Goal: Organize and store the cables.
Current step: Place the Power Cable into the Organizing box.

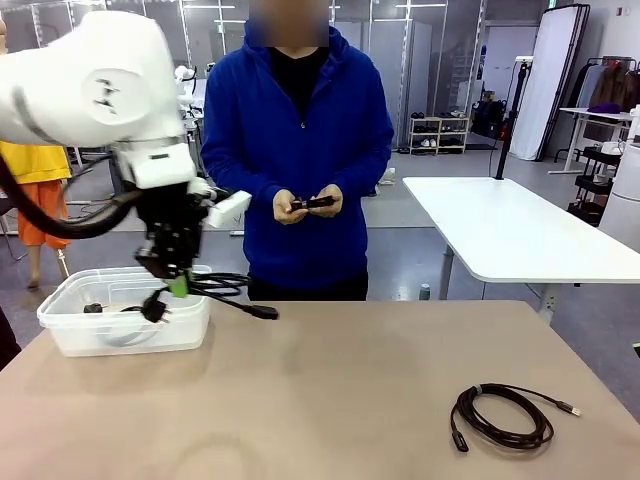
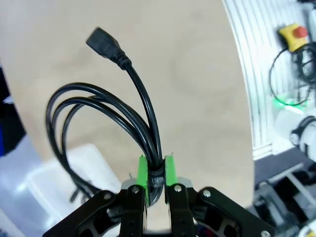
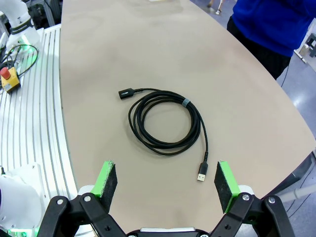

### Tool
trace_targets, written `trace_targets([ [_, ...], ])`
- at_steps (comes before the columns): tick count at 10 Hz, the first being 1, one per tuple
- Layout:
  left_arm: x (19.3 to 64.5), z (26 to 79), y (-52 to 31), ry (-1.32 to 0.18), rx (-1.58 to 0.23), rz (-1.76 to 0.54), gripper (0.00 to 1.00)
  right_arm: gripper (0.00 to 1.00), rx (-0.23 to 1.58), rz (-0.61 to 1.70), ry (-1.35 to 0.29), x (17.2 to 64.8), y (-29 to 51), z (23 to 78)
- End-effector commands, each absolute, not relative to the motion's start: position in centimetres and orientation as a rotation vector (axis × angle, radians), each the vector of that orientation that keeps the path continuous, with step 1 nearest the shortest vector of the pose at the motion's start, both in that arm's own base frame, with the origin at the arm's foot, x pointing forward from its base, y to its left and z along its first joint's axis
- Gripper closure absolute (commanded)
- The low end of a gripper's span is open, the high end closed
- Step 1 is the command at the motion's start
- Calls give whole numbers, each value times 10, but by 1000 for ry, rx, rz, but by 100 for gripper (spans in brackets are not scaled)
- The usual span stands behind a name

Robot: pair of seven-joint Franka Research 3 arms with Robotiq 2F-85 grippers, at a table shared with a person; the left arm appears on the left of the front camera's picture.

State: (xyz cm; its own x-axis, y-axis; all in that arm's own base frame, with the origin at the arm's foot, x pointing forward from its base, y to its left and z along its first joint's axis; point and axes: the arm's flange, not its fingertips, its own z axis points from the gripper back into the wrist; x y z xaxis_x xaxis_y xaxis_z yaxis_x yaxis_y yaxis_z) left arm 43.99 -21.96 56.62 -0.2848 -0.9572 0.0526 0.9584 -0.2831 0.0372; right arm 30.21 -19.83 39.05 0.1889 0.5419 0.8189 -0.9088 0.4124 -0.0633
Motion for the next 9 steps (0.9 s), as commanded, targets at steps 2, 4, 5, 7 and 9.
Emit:
trace_targets([
  [2,435,584,-160,-158,-16,-1661,85,0,502,1058,-895,304,-197,393],
  [4,443,593,-129,-173,-41,-1554,85,0,502,1058,-895,304,-197,393],
  [5,446,594,-122,-166,-40,-1528,85,0,502,1058,-895,304,-197,393],
  [7,449,595,-117,-149,-23,-1562,85,0,502,1058,-895,304,-197,393],
  [9,449,595,-117,-149,-23,-1562,85,0,502,1058,-895,304,-197,393],
])
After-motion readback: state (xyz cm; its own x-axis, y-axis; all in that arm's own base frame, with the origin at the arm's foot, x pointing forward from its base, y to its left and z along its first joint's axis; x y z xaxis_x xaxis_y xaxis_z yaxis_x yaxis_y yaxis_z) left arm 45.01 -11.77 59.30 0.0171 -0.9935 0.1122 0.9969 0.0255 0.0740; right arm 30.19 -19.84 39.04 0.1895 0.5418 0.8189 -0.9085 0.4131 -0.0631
